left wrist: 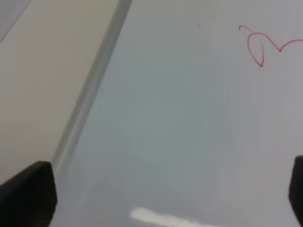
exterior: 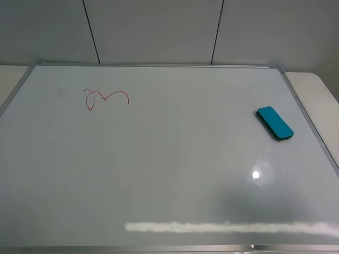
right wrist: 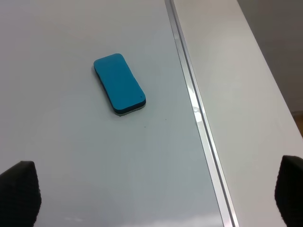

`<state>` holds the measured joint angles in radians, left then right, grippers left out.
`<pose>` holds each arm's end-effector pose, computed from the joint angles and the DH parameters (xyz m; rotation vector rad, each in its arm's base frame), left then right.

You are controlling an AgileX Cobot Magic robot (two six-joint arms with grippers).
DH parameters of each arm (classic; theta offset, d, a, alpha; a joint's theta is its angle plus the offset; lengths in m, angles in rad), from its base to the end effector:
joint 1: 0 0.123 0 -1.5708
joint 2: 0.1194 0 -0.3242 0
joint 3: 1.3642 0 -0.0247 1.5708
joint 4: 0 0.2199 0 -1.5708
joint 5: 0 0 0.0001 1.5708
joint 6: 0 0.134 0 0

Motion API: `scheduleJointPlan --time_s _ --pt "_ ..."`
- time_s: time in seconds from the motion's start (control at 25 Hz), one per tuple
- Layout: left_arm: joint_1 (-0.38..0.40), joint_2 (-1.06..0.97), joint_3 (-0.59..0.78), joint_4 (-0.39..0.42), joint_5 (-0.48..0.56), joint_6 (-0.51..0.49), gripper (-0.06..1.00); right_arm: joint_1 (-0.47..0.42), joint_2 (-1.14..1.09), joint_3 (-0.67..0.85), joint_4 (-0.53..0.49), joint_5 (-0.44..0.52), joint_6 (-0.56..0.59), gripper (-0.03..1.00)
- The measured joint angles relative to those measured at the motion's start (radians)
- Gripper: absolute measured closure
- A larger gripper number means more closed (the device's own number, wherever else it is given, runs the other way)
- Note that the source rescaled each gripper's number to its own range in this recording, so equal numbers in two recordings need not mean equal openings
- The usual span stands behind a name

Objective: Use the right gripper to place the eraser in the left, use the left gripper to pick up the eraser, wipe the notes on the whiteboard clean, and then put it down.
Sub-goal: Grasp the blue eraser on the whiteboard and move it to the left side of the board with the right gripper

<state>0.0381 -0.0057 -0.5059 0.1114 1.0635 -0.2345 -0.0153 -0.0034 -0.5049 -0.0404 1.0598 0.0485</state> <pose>-0.0355 0.0117 0.2446 -0.2819 2.0108 0.0094 -0.0342 -0.0042 0.2443 0.0669 2.0334 -0.0274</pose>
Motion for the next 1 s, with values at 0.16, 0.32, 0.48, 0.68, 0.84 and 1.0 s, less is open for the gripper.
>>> scheduleJointPlan --time_s 0.16,0.32,0.48,0.68,0.84,1.0 --pt "0.000 0.000 0.000 0.000 0.000 0.000 -0.06 0.000 0.000 0.000 0.000 0.000 0.000 -0.03" --pt "0.000 0.000 0.000 0.000 0.000 0.000 -0.06 0.000 0.000 0.000 0.000 0.000 -0.001 -0.03" --pt "0.000 0.000 0.000 0.000 0.000 0.000 -0.06 0.000 0.000 0.000 0.000 0.000 0.001 -0.03" --pt "0.000 0.000 0.000 0.000 0.000 0.000 -0.06 0.000 0.034 -0.064 -0.028 -0.009 0.009 -0.03" --pt "0.000 0.000 0.000 0.000 0.000 0.000 -0.06 0.000 0.179 -0.193 -0.056 -0.058 0.034 -0.03" --pt "0.000 0.000 0.000 0.000 0.000 0.000 -0.06 0.000 0.373 -0.298 -0.057 -0.118 0.057 -0.03"
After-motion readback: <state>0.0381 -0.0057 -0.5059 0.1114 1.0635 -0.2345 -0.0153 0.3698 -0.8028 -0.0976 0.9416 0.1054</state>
